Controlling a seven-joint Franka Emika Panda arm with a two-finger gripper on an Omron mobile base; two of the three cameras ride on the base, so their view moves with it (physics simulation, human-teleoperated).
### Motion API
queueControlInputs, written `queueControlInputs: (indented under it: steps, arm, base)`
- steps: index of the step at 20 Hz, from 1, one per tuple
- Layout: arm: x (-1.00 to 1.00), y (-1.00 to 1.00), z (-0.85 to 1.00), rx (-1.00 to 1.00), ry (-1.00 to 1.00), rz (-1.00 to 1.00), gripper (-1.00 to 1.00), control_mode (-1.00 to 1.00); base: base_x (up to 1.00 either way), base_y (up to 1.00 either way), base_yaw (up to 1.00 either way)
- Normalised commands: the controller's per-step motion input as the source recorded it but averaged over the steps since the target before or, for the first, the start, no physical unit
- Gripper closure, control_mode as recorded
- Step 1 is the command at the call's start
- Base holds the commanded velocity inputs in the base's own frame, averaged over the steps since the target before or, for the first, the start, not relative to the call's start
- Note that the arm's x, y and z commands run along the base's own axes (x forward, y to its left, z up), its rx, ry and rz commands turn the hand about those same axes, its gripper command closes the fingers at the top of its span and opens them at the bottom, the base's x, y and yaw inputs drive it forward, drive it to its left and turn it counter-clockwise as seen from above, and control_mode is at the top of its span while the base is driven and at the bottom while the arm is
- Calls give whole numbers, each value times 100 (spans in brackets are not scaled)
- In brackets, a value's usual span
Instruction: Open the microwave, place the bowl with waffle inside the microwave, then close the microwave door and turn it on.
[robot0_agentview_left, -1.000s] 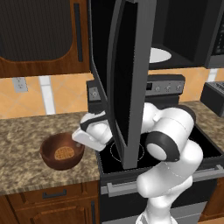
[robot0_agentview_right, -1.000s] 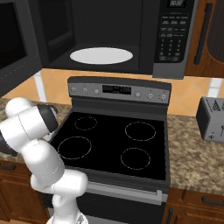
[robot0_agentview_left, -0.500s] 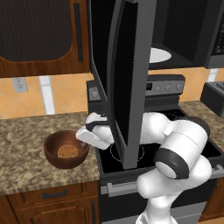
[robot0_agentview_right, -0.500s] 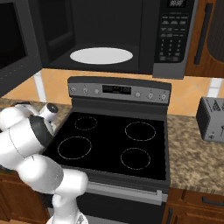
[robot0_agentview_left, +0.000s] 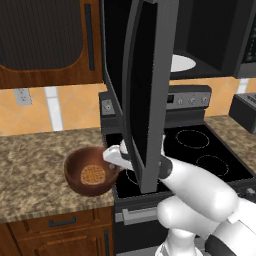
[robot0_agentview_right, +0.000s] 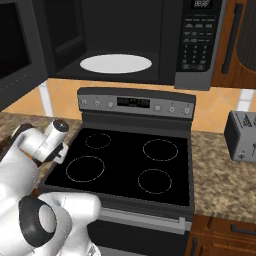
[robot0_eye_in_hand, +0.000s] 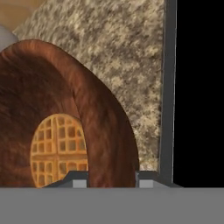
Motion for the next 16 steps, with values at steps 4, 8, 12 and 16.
queueControlInputs:
  steps: [4, 8, 12, 16]
  arm:
    - [0, -43, 47, -21, 0, -18, 100, -100]
    - [-7, -62, 36, -16, 0, -32, 100, -100]
    - [-30, -77, 47, -4, 0, -33, 100, -100]
    - [-36, -86, 49, 0, 0, -29, 100, -100]
  base:
    - [0, 0, 0]
    - [0, 0, 0]
    - [0, 0, 0]
    - [0, 0, 0]
